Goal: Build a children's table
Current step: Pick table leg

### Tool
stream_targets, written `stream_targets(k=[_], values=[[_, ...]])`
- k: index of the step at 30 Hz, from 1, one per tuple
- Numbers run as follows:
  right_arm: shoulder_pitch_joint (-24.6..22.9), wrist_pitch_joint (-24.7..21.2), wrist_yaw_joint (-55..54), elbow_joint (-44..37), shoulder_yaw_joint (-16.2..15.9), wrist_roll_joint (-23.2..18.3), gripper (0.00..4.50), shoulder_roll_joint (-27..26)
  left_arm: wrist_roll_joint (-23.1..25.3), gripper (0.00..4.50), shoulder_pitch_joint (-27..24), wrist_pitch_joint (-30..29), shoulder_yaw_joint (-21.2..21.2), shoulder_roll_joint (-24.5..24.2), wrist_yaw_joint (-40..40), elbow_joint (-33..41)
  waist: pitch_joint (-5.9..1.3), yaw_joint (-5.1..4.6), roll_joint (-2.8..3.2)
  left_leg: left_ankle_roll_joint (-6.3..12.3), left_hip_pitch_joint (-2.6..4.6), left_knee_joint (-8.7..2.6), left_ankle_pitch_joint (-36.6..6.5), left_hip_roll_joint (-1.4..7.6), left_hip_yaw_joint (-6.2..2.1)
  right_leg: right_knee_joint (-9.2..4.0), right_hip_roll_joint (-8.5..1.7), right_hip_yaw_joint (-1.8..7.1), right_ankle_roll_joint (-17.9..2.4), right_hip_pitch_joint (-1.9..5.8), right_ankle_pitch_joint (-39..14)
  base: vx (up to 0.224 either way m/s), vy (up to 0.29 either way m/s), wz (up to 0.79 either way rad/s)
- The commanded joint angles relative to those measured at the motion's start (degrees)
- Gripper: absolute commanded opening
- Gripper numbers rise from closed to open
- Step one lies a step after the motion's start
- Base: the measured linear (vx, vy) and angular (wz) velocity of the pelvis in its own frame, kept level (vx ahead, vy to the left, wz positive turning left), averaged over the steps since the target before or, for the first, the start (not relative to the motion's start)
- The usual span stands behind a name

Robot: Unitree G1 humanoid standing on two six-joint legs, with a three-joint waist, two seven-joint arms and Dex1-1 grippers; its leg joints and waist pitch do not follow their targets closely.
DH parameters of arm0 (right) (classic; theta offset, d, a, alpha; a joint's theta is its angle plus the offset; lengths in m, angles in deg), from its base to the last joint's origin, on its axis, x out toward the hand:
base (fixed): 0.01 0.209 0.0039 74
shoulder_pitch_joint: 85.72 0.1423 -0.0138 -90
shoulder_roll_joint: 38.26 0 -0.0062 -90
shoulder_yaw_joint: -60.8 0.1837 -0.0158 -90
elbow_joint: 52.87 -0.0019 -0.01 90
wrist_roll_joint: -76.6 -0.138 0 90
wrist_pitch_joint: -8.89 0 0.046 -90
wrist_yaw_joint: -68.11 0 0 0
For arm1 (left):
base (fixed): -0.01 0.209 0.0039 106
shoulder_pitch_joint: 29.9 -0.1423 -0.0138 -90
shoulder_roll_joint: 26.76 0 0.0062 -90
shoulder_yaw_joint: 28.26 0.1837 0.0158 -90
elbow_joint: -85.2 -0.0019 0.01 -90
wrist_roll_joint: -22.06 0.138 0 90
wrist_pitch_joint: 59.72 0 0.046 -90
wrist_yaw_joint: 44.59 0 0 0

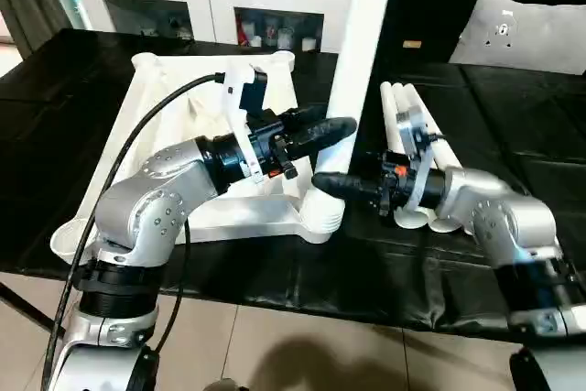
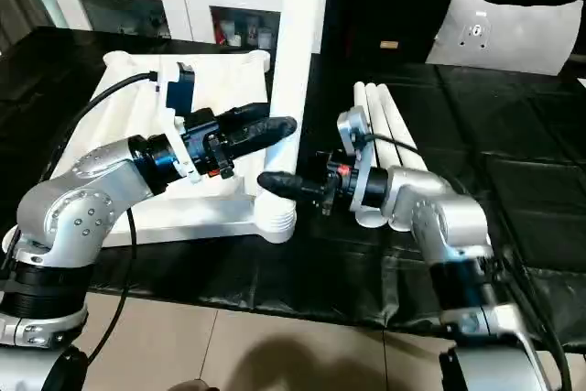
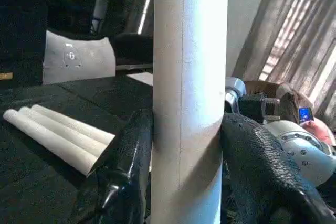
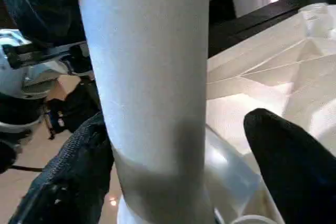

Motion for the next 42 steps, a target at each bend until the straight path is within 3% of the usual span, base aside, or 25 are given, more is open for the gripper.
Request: stream_targets(k=[1, 19, 27, 28, 30, 33, 35, 36, 37, 39, 42], values=[[0.75, -1.16, 1.73, 0.17, -0.8, -1.03, 3.64, 0.34, -0.76, 1.82, 0.66, 0.22, 0.96, -0.5, -1.05, 1.83, -4.36, 0.23, -0.85, 3.33, 0.82, -3.44, -2.11, 2.63, -0.49, -3.47, -4.3, 2.24, -13.84, 3.44, -1.73, 0.0, 0.0, 0.0], [0.87, -2.5, 4.68, 1.04, -1.52, -0.98, 2.13, 0.52, 1.03, 1.82, 1.2, 1.77, 2.44, -1.34, -2.07, 0.7, -4.49, 0.46, -0.79, 3.11, 0.86, -3.39, -1.88, 2.67, -0.5, -3.32, -4.33, 2.18, -14.31, 3.44, -0.52, 0.0, 0.0, 0.0], [0.17, -1.91, 4.95, 0.64, -2.27, -0.38, 1.97, 0.33, 1.68, 1.82, 1.14, 1.58, 2.69, -1.59, -1.77, 0.79, -4.49, 0.52, -0.83, 2.98, 0.81, -3.38, -1.75, 2.66, -0.52, -3.29, -4.35, 2.18, -14.18, 3.47, -0.69, 0.0, 0.0, 0.0], [0.04, -1.66, 4.93, 0.73, -2.36, -0.24, 1.96, 0.25, 2.25, 1.82, 1.37, 0.76, 2.88, -1.51, -0.32, 0.63, -4.5, 0.6, -0.51, 2.95, 0.83, -3.36, -1.8, 2.66, -0.57, -3.23, -4.34, 2.16, -14.25, 3.43, -0.55, 0.0, 0.0, 0.0], [-0.05, -1.2, 4.6, 0.87, -2.33, -0.04, 1.95, 0.03, 0.96, 1.82, 1.45, -0.68, 2.89, -1.45, -0.58, 1.01, -4.5, 0.58, -0.48, 2.83, 0.84, -3.38, -1.92, 2.66, -0.56, -3.25, -4.3, 2.14, -14.3, 3.41, -0.32, 0.0, 0.0, 0.0], [-0.4, -0.38, 4.07, 0.96, -2.45, 0.38, 1.94, -0.38, -1.15, 2.52, 1.52, -2.62, 3.02, -0.99, -1.0, 2.26, -4.5, 0.71, -0.46, 2.56, 0.88, -3.39, -2.42, 2.64, -0.56, -3.32, -4.3, 2.15, -14.55, 3.43, -0.42, 0.0, 0.0, 0.0], [-0.73, -0.08, 3.83, 0.79, -2.62, 0.59, 1.93, -0.65, -1.16, 2.52, 1.53, -2.61, 3.55, -0.85, -1.32, 2.91, -4.53, 0.82, -0.19, 2.5, 0.88, -3.38, -2.24, 2.66, -0.63, -3.22, -4.31, 2.14, -14.63, 3.43, 0.02, 0.0, 0.0, 0.0], [-0.75, -0.06, 3.81, 0.78, -2.63, 0.6, 1.92, -0.66, -1.15, 2.52, 1.54, -2.63, 3.57, -0.83, -1.3, 2.91, -4.55, 0.78, -0.33, 2.51, 0.86, -3.38, -2.45, 2.67, -0.6, -3.26, -4.3, 2.13, -14.6, 3.47, 0.07, 0.0, 0.0, 0.0], [-1.2, 0.39, 3.19, 0.58, -2.77, 0.94, 1.91, -1.13, -0.8, 2.52, 1.72, -2.66, 4.16, -0.29, -1.08, 2.76, -4.57, 0.87, 0.06, 2.38, 0.91, -3.36, -2.55, 2.71, -0.68, -3.21, -4.35, 2.13, -14.69, 3.43, 0.14, 0.0, 0.0, 0.0], [-1.35, 0.57, 2.92, 0.56, -2.8, 1.07, 1.9, -1.31, -0.67, 2.52, 1.77, -2.57, 4.41, -0.08, -1.1, 2.67, -4.55, 0.81, -0.2, 2.44, 0.91, -3.41, -2.66, 2.67, -0.62, -3.29, -4.23, 2.13, -14.69, 3.47, 0.42, 0.0, 0.0, 0.0], [-1.74, 1.06, 2.06, 0.45, -2.64, 1.39, 1.9, -1.75, -0.94, 2.52, 1.72, -2.55, 5.19, 0.31, -1.78, 2.86, -4.56, 0.83, -0.07, 2.19, 0.9, -3.4, -3.08, 2.67, -0.61, -3.38, -4.27, 2.14, -14.58, 3.47, -0.03, 0.0, 0.0, 0.0]])
